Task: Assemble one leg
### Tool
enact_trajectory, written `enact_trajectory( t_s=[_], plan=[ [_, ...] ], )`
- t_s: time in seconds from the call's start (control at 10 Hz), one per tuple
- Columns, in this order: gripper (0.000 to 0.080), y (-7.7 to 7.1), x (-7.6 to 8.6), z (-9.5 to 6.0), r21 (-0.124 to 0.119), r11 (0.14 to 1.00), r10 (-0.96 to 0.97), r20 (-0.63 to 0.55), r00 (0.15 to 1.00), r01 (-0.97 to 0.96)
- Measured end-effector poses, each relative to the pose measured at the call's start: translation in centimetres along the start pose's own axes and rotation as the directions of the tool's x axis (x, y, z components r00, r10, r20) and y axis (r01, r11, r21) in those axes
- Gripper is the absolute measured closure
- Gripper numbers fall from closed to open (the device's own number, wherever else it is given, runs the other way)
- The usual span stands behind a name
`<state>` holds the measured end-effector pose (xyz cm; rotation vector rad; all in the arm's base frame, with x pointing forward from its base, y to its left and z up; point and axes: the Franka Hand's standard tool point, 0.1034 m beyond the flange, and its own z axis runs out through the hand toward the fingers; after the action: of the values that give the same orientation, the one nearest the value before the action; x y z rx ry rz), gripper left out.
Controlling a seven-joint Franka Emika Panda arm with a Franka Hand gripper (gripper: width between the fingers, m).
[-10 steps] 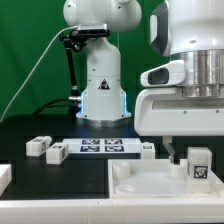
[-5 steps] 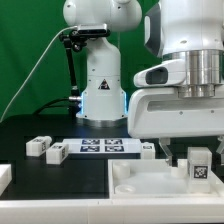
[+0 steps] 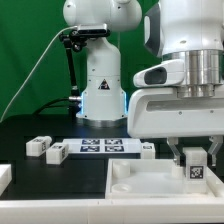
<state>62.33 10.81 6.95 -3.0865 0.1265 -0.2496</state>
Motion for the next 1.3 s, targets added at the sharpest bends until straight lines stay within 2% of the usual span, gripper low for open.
enact_trajectory(
  t_s=[0.1, 0.3, 0.6, 0.7, 0.9, 1.1, 1.2, 1.3],
  plan=[
    [0.0509, 0.2, 0.0, 0.0, 0.012, 0.992, 0.126, 0.0, 0.992, -0.126],
    [0.0509, 0.5, -0.1, 0.0, 0.016, 0.939, 0.343, -0.007, 0.939, -0.343],
    [0.0495, 1.5, -0.3, 0.1, 0.015, 0.797, 0.604, -0.047, 0.796, -0.604],
    [0.0484, 2.1, -0.4, 0.1, 0.008, 0.704, 0.709, -0.06, 0.703, -0.71],
    [0.0479, 3.0, -0.5, 0.0, -0.009, 0.642, 0.764, -0.078, 0.641, -0.766],
    [0.0476, 3.2, -0.5, 0.0, -0.012, 0.638, 0.766, -0.081, 0.637, -0.77],
    [0.0261, 3.2, -0.5, 0.0, -0.012, 0.638, 0.766, -0.08, 0.637, -0.77],
    [0.0261, 3.2, -0.5, 0.0, -0.012, 0.639, 0.766, -0.08, 0.637, -0.769]
  ],
)
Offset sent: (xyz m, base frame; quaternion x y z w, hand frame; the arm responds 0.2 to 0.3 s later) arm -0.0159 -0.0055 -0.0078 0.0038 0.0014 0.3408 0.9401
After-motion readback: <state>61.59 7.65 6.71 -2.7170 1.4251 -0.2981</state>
